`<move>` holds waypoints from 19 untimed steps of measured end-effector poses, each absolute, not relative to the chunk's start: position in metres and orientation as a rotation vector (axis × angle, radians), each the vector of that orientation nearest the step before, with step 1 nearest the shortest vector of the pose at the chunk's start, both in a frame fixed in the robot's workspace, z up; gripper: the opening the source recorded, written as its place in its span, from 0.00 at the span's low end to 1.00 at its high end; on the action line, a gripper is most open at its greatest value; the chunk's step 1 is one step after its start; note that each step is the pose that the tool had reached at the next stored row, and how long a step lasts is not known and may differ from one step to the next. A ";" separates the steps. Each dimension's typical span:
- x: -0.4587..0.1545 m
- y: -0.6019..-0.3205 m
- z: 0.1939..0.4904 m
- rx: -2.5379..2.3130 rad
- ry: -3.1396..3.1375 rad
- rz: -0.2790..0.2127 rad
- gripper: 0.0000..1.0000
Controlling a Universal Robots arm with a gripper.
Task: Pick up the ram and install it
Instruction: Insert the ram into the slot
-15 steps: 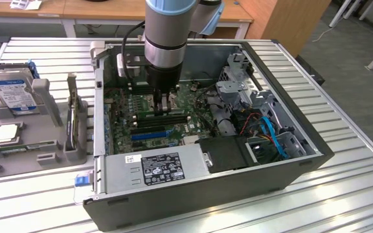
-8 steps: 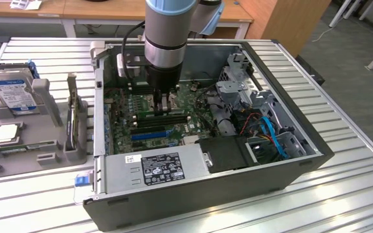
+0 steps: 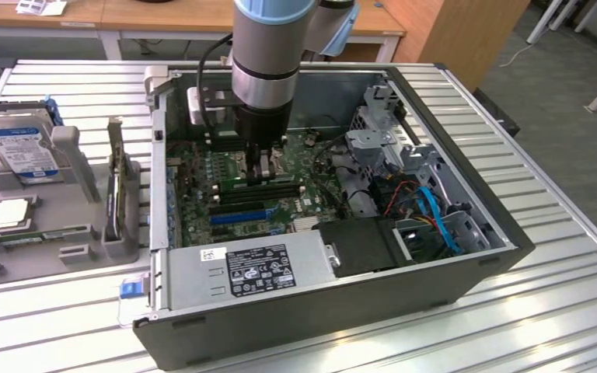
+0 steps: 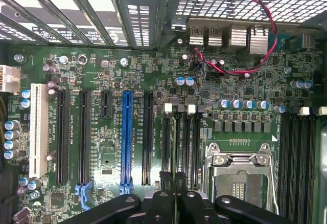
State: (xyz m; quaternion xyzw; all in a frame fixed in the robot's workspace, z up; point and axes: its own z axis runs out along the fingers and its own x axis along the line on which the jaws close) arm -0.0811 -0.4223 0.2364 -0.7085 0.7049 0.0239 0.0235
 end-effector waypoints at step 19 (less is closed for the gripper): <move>-0.081 -0.424 0.228 -2.193 2.182 0.074 0.12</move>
